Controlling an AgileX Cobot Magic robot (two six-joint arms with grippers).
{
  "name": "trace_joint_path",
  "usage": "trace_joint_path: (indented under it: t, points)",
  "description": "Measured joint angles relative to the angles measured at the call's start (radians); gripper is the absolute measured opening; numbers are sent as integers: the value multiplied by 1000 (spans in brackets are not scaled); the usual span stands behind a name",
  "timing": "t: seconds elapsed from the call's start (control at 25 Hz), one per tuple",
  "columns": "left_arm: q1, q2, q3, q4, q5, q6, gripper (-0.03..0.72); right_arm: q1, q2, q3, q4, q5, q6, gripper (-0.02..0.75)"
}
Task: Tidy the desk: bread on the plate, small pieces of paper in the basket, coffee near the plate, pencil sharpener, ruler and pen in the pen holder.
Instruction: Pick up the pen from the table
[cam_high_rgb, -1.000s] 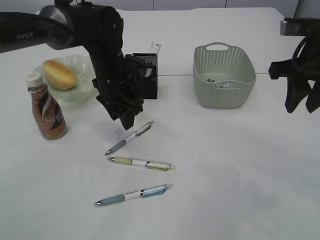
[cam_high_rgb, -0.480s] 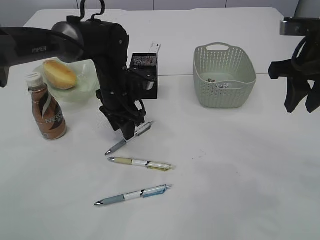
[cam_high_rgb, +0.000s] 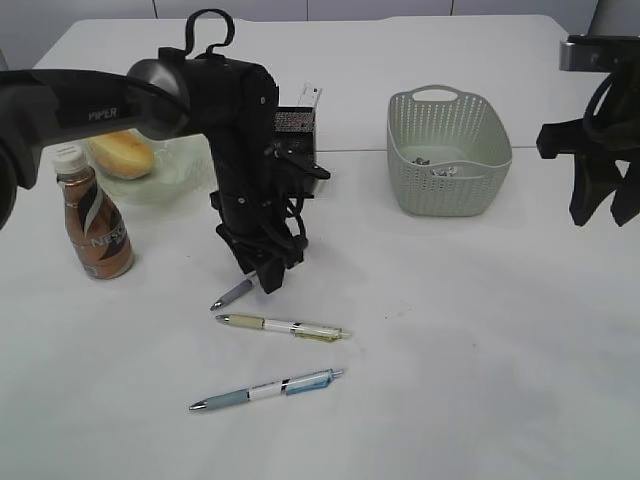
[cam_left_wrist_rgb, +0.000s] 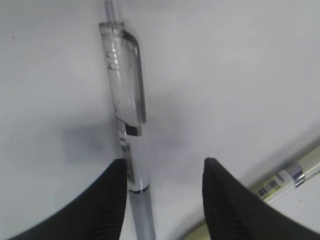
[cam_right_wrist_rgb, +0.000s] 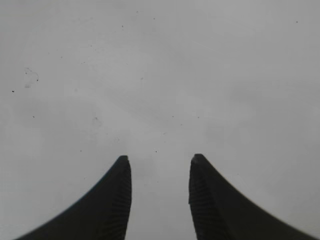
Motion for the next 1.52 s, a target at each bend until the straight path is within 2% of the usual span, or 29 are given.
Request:
trace_joint_path:
  t: [0.68, 0.76, 0.92, 1.32, 1.52]
  points:
    - [-2, 41, -11, 9, -25, 4, 286, 0, 0, 0, 0, 0, 0, 286]
    - [-2, 41, -11, 17, -25, 4, 239, 0, 0, 0, 0, 0, 0, 286]
    - [-2, 41, -12, 33, -25, 5, 76, 0, 0, 0, 0, 0, 0, 286]
    - [-2, 42, -36, 14, -5, 4, 68, 0, 0, 0, 0, 0, 0, 286]
    - [-5, 22, -114, -40, 2, -64, 68, 0, 0, 0, 0, 0, 0, 286]
